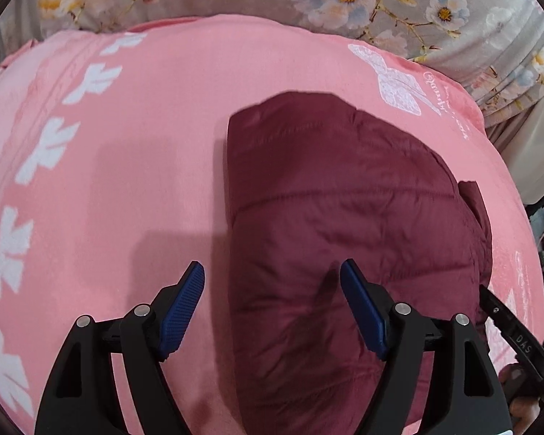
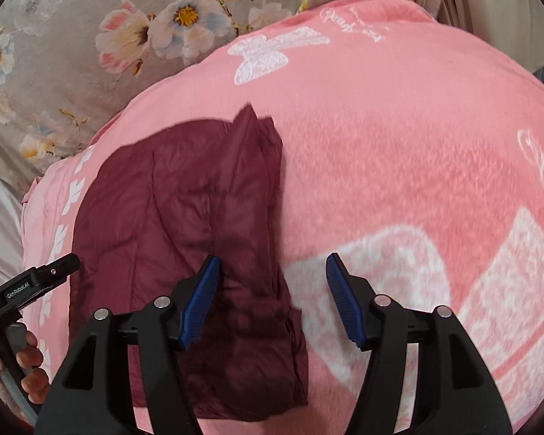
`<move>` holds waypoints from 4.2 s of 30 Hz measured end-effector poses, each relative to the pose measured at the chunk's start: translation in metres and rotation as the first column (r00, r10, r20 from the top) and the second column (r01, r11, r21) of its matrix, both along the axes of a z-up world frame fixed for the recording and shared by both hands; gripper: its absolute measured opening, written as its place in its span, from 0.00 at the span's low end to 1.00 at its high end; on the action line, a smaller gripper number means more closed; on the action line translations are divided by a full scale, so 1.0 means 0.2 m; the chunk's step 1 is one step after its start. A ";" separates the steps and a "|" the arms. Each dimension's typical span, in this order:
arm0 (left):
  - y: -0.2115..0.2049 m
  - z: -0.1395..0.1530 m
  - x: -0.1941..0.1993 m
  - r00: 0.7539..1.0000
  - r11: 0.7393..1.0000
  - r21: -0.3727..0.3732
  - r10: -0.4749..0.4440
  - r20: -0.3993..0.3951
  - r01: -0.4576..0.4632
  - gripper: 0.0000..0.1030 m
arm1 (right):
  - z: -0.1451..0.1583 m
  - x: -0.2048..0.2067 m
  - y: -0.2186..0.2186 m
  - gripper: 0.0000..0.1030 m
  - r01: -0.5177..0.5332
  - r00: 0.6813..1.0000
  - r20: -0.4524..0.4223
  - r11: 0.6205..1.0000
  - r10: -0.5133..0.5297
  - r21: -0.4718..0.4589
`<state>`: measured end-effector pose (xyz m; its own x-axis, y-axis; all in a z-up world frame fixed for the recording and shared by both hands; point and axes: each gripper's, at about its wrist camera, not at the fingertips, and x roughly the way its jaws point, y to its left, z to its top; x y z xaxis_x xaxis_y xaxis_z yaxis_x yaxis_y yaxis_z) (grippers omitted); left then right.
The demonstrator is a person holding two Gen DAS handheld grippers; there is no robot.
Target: Fold large clothes
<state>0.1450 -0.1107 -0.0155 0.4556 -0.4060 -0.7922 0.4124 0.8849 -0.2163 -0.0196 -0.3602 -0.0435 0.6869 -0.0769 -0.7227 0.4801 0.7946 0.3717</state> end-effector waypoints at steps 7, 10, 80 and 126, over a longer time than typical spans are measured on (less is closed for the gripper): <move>-0.02 -0.12 -0.02 0.998 0.998 -0.069 -0.018 -0.061 0.013 0.76 | -0.09 -0.01 -0.02 0.63 -0.006 0.999 0.054 0.996 0.001 0.089; -0.04 -0.12 -0.02 0.999 0.998 -0.068 -0.018 -0.048 0.015 0.76 | -0.10 0.00 -0.01 0.63 -0.013 0.998 0.065 0.997 0.008 0.071; 0.52 0.24 0.88 0.921 0.914 0.202 0.300 0.249 -0.352 0.62 | 0.26 1.41 0.95 0.21 -0.281 0.957 -0.028 0.895 0.290 -0.347; 0.39 -0.08 0.85 0.868 0.887 0.204 0.318 0.381 -0.415 0.63 | 0.05 1.43 0.95 0.19 -0.262 0.962 -0.031 0.881 0.272 -0.393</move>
